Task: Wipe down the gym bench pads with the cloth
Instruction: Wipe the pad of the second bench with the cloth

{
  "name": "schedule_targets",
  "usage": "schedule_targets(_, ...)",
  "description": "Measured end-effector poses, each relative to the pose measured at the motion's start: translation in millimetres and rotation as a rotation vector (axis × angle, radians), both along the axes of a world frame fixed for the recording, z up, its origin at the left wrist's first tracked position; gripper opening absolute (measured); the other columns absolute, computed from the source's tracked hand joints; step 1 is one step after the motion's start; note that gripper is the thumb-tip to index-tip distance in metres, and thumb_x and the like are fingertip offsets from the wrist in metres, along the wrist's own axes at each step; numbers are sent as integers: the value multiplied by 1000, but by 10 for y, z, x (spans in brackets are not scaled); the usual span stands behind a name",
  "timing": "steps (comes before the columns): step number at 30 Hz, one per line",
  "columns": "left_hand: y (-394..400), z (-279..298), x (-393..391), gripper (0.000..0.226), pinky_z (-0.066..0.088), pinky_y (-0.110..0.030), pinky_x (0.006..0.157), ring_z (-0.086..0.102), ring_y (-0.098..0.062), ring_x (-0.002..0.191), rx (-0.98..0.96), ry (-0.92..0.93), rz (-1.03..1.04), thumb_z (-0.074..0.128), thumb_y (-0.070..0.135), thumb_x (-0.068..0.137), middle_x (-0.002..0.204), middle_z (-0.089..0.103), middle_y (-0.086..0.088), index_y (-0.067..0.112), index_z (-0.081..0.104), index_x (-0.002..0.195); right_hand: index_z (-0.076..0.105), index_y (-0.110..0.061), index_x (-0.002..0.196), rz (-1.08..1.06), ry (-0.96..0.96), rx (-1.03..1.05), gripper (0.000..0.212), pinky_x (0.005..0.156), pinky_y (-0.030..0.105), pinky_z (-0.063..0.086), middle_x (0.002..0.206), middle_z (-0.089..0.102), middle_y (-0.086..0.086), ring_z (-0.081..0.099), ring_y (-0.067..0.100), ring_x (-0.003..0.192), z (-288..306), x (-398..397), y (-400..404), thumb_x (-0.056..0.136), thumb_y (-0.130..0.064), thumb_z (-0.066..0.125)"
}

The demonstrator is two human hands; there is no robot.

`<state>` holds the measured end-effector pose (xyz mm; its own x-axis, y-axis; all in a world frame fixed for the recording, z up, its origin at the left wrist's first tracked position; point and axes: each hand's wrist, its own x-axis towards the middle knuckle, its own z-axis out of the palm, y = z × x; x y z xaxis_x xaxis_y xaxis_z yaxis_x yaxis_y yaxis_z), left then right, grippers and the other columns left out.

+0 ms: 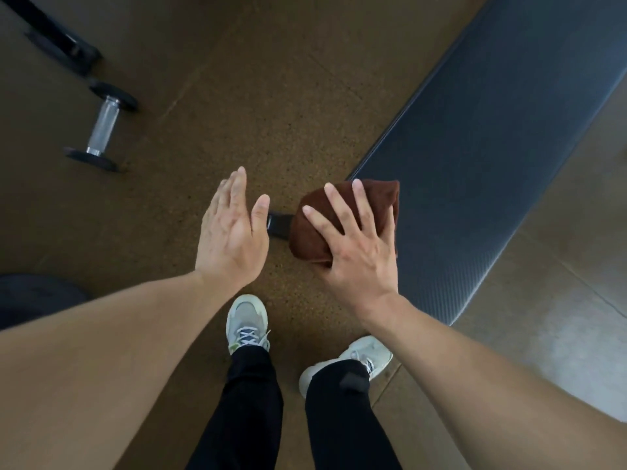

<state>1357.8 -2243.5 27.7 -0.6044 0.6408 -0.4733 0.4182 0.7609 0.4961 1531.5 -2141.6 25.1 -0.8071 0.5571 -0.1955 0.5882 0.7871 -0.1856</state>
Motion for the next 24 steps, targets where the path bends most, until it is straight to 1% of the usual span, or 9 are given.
schedule_targets(4, -34, 126, 38, 66, 8, -38, 124, 5, -16, 156, -20, -41, -110, 16, 56, 105, 170, 12, -1, 25, 7, 162, 39, -36, 158, 206, 16, 99, 77, 123, 69, 15, 172, 22, 3, 10, 34, 160, -27, 431, -106, 88, -40, 69)
schedule_targets(7, 91, 229, 120, 67, 6, -37, 124, 1, -14, 156, -15, -76, -201, 15, 57, 105, 170, 10, 0, 24, 6, 162, 39, -35, 158, 413, -83, 196, 81, 122, 69, 15, 174, 7, 1, 2, 33, 161, -56, 991, -165, 84, -30, 70)
schedule_targets(9, 180, 281, 193, 67, 5, -37, 124, -1, -13, 156, 21, -54, -261, 14, 56, 105, 170, 7, 1, 24, 4, 162, 34, -35, 159, 462, -124, 213, 89, 121, 68, 14, 175, -2, -1, -3, 32, 161, -51, 1315, -149, 78, -24, 70)
schedule_targets(11, 241, 306, 286, 67, 4, -40, 127, -6, -13, 156, 54, -20, -391, 12, 56, 104, 170, 1, 2, 25, 0, 162, 30, -37, 159, 403, -129, 232, 99, 121, 66, 16, 175, -2, -3, -2, 31, 161, -41, 1548, -121, 73, -19, 78)
schedule_targets(13, 285, 303, 382, 68, 0, -42, 127, -17, -13, 154, 37, 17, -603, 9, 58, 103, 169, -11, 4, 27, -8, 161, 30, -40, 158, 297, -115, 248, 107, 122, 64, 18, 174, 7, -2, 5, 33, 160, -35, 1709, -163, 70, -16, 84)
schedule_targets(16, 314, 277, 543, 69, -7, -41, 126, -29, -13, 150, 2, 69, -856, 5, 61, 102, 166, -25, 6, 28, -16, 159, 31, -43, 157, 161, -84, 244, 103, 119, 67, 29, 169, 21, 1, 19, 39, 156, -58, 1867, -318, 73, -13, 82)
schedule_targets(19, 338, 258, 712, 72, -6, -43, 126, -30, -14, 150, 4, 110, -963, -1, 65, 99, 166, -26, 5, 29, -17, 158, 28, -44, 158, 67, -62, 235, 94, 114, 68, 37, 168, 23, 2, 20, 40, 155, -76, 1950, -412, 80, -10, 68)
schedule_targets(22, 394, 222, 878, 75, -10, -46, 125, -33, -15, 149, -27, 104, -963, -7, 69, 92, 165, -27, 5, 32, -19, 156, 25, -45, 159, -8, -73, 181, 98, 115, 63, 31, 169, 19, 2, 14, 39, 156, -77, 2045, -478, 77, -6, 63)
schedule_targets(24, 410, 194, 963, 76, -12, -47, 125, -34, -18, 148, -53, 130, -967, -9, 70, 90, 164, -30, 3, 34, -19, 156, 25, -45, 159, -77, -60, 108, 103, 111, 59, 38, 170, 17, 2, 9, 39, 158, -76, 2129, -536, 75, 0, 63)
